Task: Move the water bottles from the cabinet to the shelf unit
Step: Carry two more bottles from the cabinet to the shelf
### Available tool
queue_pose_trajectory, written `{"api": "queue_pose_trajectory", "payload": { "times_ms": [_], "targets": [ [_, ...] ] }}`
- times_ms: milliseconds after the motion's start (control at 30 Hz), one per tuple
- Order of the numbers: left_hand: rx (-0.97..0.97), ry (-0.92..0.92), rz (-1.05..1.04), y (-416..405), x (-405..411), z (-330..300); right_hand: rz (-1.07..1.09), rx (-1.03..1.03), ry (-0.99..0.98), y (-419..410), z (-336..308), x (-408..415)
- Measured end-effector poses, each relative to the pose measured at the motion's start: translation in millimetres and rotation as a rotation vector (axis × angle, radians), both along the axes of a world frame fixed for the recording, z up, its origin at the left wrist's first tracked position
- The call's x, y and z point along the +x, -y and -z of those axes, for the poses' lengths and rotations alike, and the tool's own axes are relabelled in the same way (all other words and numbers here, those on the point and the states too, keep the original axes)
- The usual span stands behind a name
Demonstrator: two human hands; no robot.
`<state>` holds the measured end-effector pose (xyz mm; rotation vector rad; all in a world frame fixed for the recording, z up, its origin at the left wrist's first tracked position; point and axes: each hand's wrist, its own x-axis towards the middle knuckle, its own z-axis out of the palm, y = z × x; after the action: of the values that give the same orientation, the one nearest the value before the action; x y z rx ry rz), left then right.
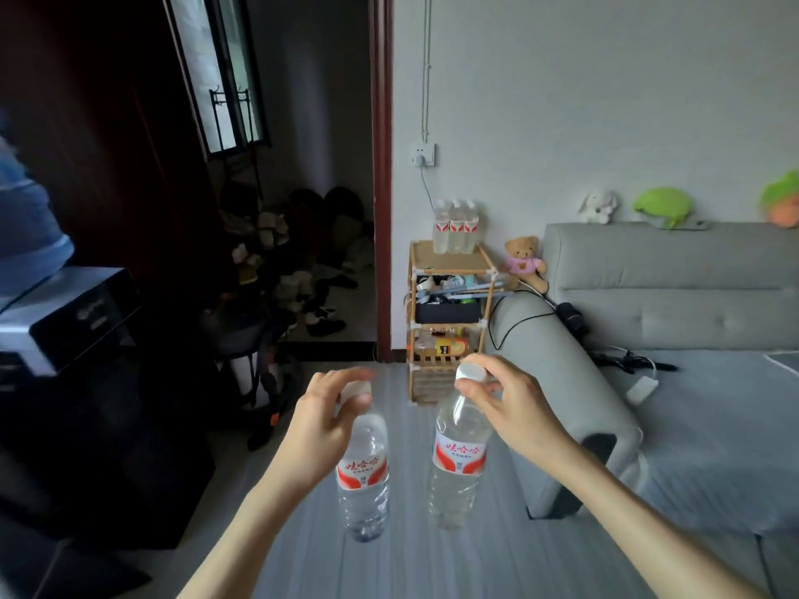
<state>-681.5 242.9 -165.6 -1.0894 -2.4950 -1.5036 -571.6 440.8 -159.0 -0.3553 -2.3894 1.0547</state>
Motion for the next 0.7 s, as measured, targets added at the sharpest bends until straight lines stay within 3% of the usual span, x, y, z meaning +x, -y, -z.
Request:
{"api": "queue_pose_trajectory", "payload": {
  "times_ms": [300,700],
  "targets": [
    [-0.015,0.035,0.135,-117.2,-199.7,2.0,0.059,-0.056,0.029,-100.5,5.8,-180.7],
    [-0.05,0.063,0.182,-307.1,-380.4,10.8,0.133,0.05,0.117,-287.5,18.1,-343.3]
  ]
}}
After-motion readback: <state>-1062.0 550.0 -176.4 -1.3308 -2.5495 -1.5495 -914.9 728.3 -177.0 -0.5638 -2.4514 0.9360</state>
